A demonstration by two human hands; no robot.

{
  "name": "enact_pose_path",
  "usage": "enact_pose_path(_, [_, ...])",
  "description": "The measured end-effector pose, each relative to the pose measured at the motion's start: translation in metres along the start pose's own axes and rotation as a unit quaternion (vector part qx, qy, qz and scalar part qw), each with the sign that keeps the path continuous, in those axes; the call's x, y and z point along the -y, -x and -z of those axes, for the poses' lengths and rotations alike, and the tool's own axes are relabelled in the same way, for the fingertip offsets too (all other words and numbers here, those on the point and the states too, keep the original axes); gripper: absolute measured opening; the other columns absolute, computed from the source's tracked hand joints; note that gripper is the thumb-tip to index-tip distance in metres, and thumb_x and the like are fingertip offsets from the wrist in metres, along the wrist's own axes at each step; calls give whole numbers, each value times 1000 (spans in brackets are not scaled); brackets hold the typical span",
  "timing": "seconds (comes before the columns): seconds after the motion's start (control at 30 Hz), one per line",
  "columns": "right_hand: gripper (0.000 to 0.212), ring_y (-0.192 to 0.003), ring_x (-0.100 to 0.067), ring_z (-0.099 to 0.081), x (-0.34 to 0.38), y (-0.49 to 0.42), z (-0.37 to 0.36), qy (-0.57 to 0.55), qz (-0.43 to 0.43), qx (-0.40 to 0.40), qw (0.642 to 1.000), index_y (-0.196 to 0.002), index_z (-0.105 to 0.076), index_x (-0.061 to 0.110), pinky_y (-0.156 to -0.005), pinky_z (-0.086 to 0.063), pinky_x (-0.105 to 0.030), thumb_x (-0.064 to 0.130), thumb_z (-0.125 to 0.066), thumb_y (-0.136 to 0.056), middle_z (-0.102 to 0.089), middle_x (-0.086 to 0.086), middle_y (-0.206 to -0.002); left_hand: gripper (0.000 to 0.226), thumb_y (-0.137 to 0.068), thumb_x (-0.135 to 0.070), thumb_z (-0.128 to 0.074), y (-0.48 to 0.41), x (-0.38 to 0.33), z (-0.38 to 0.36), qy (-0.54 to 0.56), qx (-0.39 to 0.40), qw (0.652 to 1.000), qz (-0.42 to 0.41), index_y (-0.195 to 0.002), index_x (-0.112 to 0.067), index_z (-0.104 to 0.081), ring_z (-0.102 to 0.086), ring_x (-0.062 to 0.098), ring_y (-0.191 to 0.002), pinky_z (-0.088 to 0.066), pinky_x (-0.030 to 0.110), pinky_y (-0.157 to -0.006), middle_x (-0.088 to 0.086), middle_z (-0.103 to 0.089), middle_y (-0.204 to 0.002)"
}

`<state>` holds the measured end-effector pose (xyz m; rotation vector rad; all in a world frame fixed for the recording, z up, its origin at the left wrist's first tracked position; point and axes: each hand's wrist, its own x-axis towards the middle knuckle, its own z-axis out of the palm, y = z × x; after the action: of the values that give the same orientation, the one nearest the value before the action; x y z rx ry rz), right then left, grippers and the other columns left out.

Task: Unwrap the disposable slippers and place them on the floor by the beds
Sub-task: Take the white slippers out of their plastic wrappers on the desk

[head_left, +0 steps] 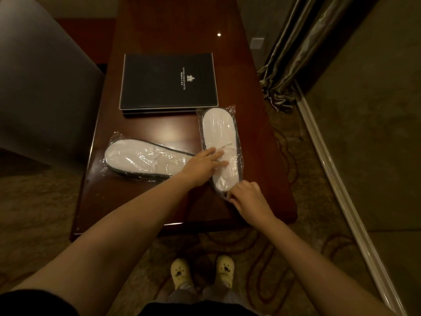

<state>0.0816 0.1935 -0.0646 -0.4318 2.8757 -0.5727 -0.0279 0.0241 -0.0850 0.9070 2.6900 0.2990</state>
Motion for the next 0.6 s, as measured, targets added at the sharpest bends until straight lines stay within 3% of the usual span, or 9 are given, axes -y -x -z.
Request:
enact_pose_path(0.33, [15, -102, -12, -48, 5, 29, -12, 11, -54, -18, 998, -101, -63, 21, -90, -35, -28, 22, -53, -90, -61, 5, -102, 47, -96, -21, -42, -2, 2, -4, -1, 3, 1000, -2, -142, -32, -36, -13, 24, -146, -17, 36, -119, -1, -21, -157])
enact_pose_path(0.53, [21, -88, -19, -56, 20, 10, 13, 6, -56, -185, 981, -100, -65, 14, -76, -43, -33, 28, -64, -84, -64, -1, -92, 45, -97, -26, -41, -2, 0, -4, 2, -1, 1000, 4, -141, -32, -38, -14, 24, -146, -21, 36, -117, -3, -22, -157])
enact_pose_path(0.6, [33, -95, -21, -53, 28, -3, 12, 14, -48, -127, 991, -103, -63, 14, -81, -40, -34, 40, -63, -82, -63, -2, -98, 46, -97, -23, -42, -3, -1, -4, -2, 5, 1000, 4, -142, -31, -37, -14, 24, -146, -20, 34, -117, -3, -21, -158])
